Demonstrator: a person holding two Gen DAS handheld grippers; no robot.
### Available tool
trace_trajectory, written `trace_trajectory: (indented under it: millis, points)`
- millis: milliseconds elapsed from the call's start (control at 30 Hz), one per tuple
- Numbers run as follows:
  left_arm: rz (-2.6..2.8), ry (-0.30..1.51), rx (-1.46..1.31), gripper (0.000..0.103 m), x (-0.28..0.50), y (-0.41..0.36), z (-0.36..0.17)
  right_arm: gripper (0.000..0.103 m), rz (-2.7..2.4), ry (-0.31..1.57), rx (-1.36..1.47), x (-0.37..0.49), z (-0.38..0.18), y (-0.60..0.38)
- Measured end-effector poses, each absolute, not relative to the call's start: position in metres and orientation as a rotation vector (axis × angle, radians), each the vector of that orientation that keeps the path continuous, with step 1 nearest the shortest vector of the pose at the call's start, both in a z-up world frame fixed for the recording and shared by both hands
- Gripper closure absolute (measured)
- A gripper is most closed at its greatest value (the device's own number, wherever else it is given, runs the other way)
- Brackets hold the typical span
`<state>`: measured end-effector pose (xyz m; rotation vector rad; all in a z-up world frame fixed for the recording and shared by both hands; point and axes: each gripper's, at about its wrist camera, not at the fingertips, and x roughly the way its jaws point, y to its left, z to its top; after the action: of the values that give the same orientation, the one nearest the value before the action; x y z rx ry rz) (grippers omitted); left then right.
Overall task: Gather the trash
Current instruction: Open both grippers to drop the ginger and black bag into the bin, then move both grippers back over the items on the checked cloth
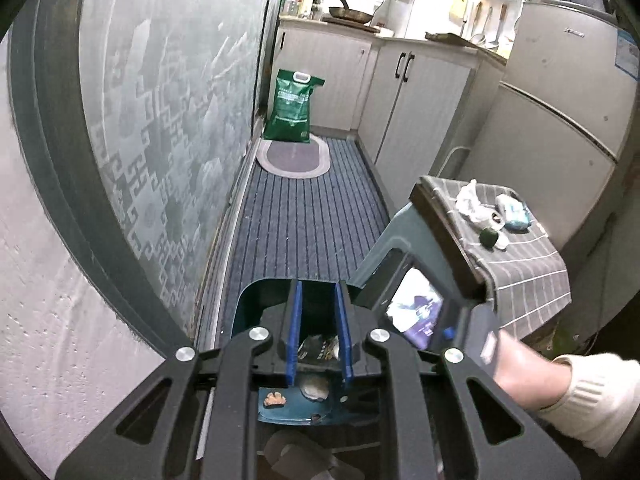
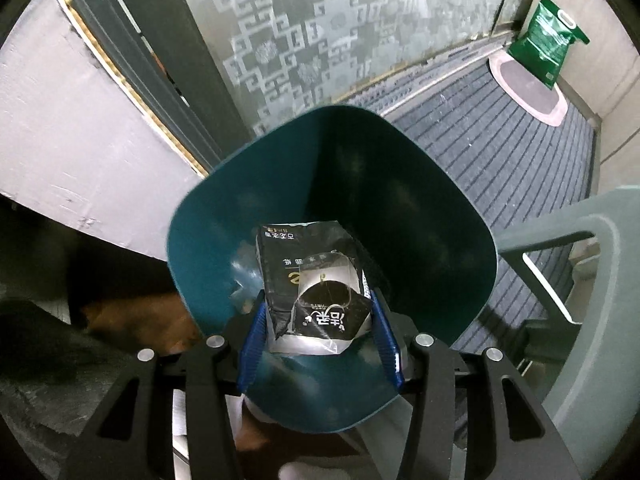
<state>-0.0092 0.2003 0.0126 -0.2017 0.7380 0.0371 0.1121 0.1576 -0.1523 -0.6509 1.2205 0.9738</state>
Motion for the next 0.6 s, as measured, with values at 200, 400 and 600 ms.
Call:
trace_trajectory:
  millis: [200,400,600]
  points:
    - [0.033,0.713,-0.200,0.085,-0.011,0.196,0.023,0.050,0.933,1.245,-0.690,0.111,-0.169,0.155]
    - [0.023,0.666,-0.201,0.085,-0.014,0.189,0.043,0.047,0.918,1.258,-0.707,0.108,-0.174,0.152]
    - [0.019,0.637,-0.186,0.085,-0.015,0.178,0.056,0.047,0.953,1.243,-0.688,0.100,-0.166,0.150]
